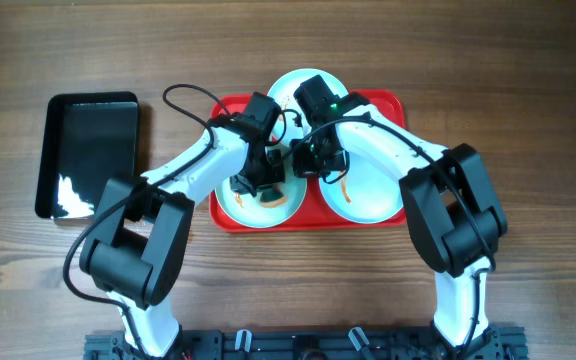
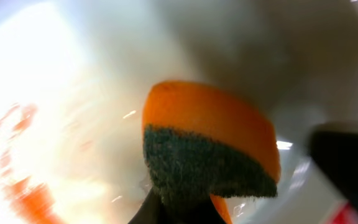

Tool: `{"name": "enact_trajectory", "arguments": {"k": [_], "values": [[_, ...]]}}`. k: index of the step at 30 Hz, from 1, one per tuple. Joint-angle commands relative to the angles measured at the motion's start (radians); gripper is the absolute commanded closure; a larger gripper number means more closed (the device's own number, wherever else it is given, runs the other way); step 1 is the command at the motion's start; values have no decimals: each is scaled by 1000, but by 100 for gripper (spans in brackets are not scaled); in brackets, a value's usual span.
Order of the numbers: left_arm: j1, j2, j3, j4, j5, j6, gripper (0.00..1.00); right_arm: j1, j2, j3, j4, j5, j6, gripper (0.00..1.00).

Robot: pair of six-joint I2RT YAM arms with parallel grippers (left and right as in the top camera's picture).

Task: Clean dirty plates on tray and stack at the side

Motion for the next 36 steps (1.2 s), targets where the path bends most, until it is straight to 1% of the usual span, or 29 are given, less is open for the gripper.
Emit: {"name": "enact_trajectory", "arguments": {"k": [1, 3, 8, 11, 17, 19, 21, 24, 28, 36], "values": [[2, 14, -24, -105, -296, 19, 96, 3, -14, -7, -5, 10, 3, 93], [2, 14, -24, -138, -351, 19, 96, 3, -14, -7, -6, 10, 3, 93], [5, 14, -24, -138, -463, 18, 96, 3, -14, -7, -6, 10, 3, 93], [12, 14, -23, -144, -524, -13, 96, 3, -14, -7, -6, 10, 3, 96], [28, -2, 22, -156, -524, -34, 96, 3, -14, -7, -6, 10, 3, 96], [28, -13, 42, -157, -504, -34, 96, 3, -14, -7, -6, 10, 3, 96], [28, -29, 66, -156, -451, -34, 96, 3, -14, -7, -6, 10, 3, 96], [28, -57, 93, -149, -323, -34, 96, 3, -14, -7, -6, 10, 3, 96], [28, -78, 95, -99, -157, -34, 96, 3, -14, -7, -5, 10, 3, 96], [25, -21, 90, -14, -69, -42, 96, 3, -14, -7, -6, 10, 3, 96]]}}
